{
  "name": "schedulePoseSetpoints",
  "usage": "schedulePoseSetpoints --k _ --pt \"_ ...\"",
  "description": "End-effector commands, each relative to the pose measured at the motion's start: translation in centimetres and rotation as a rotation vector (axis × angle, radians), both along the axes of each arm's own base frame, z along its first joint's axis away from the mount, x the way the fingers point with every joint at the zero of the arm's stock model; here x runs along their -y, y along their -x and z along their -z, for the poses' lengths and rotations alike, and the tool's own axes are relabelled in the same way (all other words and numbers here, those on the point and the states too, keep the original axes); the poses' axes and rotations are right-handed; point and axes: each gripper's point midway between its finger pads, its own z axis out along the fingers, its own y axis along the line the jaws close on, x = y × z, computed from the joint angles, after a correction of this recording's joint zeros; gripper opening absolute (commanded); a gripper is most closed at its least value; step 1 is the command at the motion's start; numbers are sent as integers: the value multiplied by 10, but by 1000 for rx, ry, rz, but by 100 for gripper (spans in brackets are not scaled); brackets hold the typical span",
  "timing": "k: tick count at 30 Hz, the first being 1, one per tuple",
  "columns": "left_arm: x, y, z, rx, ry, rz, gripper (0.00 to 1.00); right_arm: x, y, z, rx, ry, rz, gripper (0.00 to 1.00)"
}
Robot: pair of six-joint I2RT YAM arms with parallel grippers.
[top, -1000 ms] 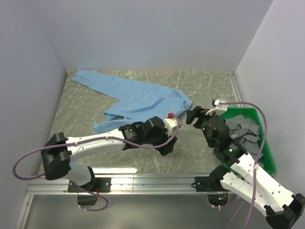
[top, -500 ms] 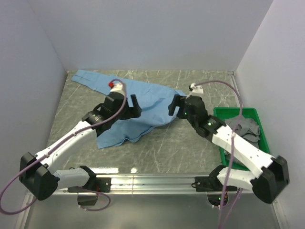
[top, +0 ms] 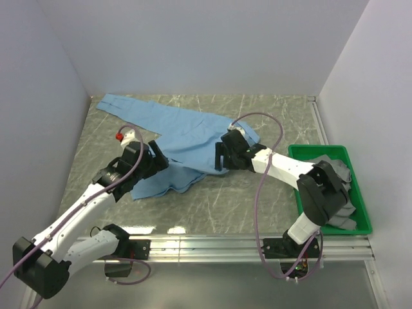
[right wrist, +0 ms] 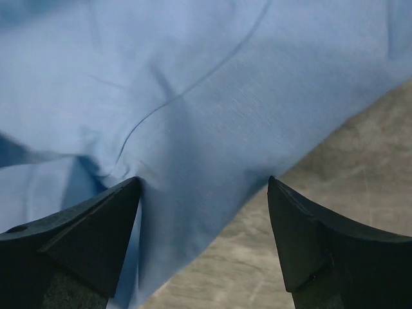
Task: Fold and stack the long sleeve shirts
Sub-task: Flatten the shirt out
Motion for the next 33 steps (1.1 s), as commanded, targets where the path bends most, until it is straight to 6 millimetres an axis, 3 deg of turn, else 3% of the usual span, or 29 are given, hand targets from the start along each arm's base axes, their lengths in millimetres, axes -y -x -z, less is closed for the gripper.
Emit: schedulePoseSetpoints --k 1,3,8,15,25,29,32,33 --pt "-14 14 10 -31 35 -85 92 26 17 14 -80 127 -5 86" --pt "-18 19 11 -27 62 -115 92 43 30 31 -137 183 12 85" --pt "-28 33 25 -42 102 -175 92 74 43 48 -196 234 69 84" --pt "-34 33 25 -38 141 -235 94 92 48 53 -226 217 121 84" --pt "-14 22 18 -13 247 -194 96 82 44 50 -207 166 86 84" --pt "-5 24 27 -58 250 -154 94 78 41 43 -180 136 85 83" --pt "-3 24 33 -76 253 -151 82 75 38 39 -163 115 85 81" --pt "-3 25 37 -83 252 -152 66 72 35 35 -149 100 86 79"
